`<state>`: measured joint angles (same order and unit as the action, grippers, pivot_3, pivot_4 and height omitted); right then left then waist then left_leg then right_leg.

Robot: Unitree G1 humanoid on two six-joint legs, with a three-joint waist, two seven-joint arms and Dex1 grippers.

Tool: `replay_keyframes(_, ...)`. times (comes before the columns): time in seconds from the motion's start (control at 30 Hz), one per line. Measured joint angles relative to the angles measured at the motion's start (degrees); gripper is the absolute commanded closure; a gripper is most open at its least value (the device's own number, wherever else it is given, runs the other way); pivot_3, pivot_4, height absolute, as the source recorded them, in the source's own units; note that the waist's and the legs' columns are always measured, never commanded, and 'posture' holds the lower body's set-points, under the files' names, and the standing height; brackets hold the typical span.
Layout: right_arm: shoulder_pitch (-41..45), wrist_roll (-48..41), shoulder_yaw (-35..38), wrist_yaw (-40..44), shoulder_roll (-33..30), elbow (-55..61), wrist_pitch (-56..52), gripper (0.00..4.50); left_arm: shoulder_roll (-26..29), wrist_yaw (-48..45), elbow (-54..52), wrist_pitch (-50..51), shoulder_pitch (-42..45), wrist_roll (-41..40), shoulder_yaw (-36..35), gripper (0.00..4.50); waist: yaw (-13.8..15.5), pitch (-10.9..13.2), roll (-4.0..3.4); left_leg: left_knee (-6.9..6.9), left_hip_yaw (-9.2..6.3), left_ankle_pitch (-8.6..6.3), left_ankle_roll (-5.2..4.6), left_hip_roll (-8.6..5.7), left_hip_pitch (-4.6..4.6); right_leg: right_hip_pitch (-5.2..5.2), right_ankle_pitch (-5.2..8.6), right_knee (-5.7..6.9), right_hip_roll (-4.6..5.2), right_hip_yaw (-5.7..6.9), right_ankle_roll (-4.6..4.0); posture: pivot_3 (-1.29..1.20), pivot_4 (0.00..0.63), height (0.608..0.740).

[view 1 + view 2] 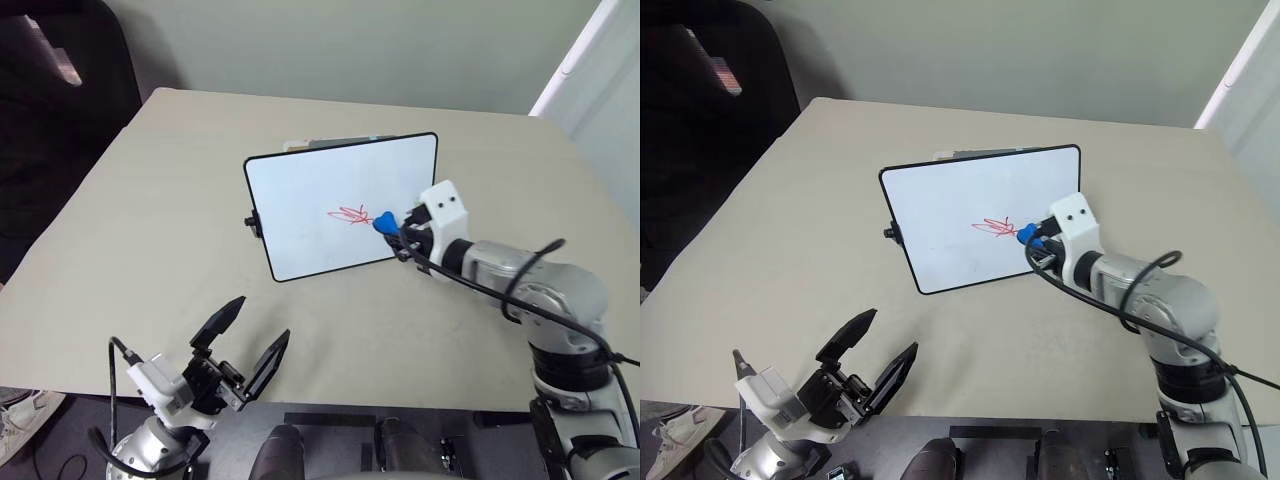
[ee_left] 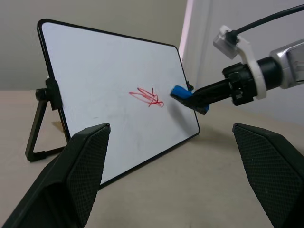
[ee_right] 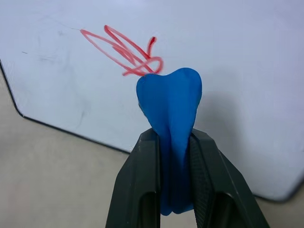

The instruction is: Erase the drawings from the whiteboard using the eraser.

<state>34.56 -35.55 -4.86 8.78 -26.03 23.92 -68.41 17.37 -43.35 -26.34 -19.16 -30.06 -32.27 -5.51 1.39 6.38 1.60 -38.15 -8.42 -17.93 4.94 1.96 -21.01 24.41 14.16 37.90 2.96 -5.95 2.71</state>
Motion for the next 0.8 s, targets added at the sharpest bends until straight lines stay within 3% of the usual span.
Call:
replay_keyframes(0.23,2.87,5.01,-4.46,2.6,1.53,-5.14,4.61,4.04,0.06,0.05,0.1,0.46,0.7,-0.29,-1.14,0.0,-0.07,0.0,0.0,-0.01,0.04,0.01,0.09,-0.06,-0.02,0.0,-0.01,0.0,0.0,-0.16,0.0,0.0,0.15,0.74)
replay_keyframes(0.57,9.75,10.07,-4.73,2.97,6.44,-9.72,8.36,4.04,0.15,-0.13,0.66,0.85,1.13,-1.36,-2.44,0.0,-0.52,0.01,-0.01,-0.03,0.08,-0.01,0.02,-0.04,0.03,0.1,-0.13,0.04,-0.02,-0.2,-0.16,0.0,0.15,0.74)
replay_keyframes(0.8,8.85,13.43,-9.77,5.74,4.53,-9.72,7.47,4.04,0.09,-0.27,0.83,0.86,1.06,-1.33,-2.43,0.0,-0.49,-0.02,0.02,-0.05,0.08,0.0,0.05,-0.03,0.03,0.09,-0.16,0.04,-0.04,-0.21,-0.23,0.0,0.15,0.74)
